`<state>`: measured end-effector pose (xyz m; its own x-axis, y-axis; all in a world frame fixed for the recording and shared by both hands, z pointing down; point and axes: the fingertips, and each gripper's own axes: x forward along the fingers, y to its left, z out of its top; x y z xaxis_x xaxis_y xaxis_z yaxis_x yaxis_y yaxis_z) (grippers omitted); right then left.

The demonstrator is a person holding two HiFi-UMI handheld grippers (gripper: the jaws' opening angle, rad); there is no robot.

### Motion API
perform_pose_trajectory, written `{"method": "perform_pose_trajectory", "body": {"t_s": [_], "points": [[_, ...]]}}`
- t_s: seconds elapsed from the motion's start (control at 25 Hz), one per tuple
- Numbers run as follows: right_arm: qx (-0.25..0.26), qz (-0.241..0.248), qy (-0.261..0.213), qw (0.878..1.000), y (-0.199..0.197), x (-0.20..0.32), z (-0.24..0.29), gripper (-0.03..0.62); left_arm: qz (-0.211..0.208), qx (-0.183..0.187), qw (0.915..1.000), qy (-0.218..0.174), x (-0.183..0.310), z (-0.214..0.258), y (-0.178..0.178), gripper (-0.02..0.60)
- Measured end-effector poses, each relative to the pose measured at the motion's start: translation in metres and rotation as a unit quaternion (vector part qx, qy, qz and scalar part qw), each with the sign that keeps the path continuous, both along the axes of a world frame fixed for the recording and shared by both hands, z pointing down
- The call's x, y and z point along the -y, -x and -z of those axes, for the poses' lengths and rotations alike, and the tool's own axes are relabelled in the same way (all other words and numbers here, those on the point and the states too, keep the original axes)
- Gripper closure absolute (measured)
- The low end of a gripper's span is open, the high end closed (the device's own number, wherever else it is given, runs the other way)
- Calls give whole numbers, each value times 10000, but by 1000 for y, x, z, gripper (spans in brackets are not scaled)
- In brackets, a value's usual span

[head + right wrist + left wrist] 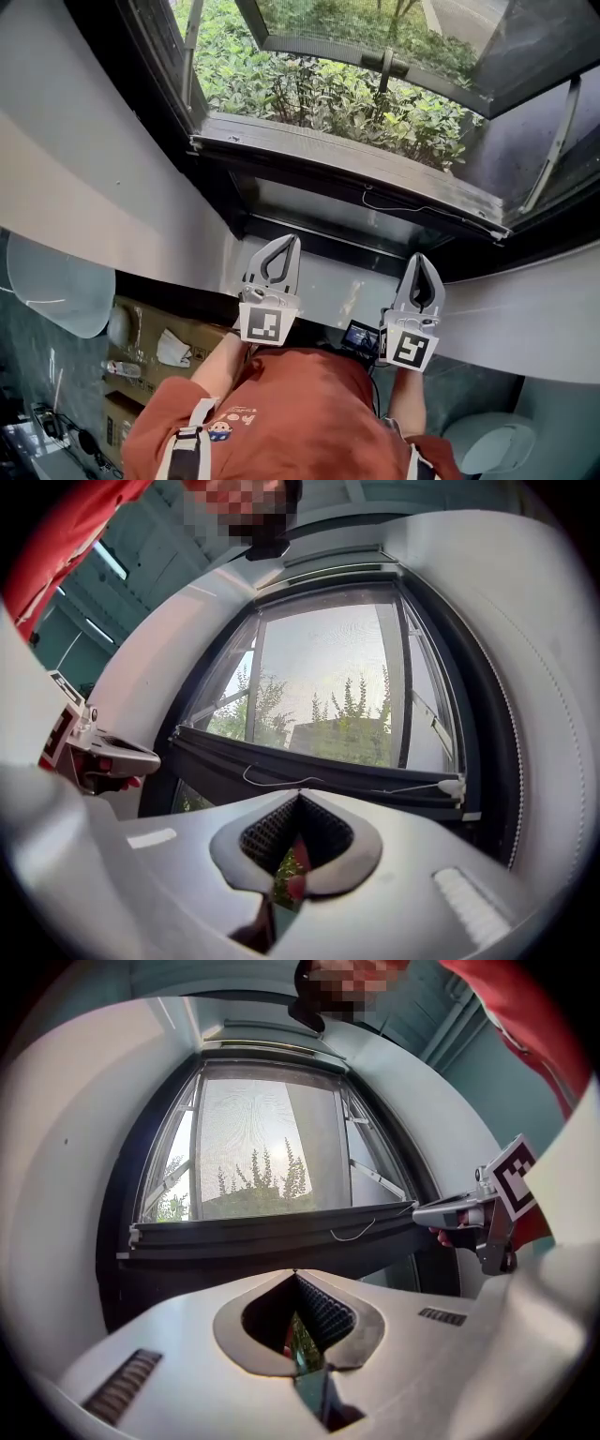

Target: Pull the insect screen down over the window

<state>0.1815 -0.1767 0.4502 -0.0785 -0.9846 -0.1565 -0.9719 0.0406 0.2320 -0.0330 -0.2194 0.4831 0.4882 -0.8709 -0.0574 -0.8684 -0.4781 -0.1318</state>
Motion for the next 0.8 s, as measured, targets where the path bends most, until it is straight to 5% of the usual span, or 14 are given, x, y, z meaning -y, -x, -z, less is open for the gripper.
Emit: {"method": "perform_pose_trajectory", "body": {"t_s": [0.8], "points": [[-60,-29,72,10000,-3,0,-3,585,2,13,10000,27,-1,-1,-3,577]]}}
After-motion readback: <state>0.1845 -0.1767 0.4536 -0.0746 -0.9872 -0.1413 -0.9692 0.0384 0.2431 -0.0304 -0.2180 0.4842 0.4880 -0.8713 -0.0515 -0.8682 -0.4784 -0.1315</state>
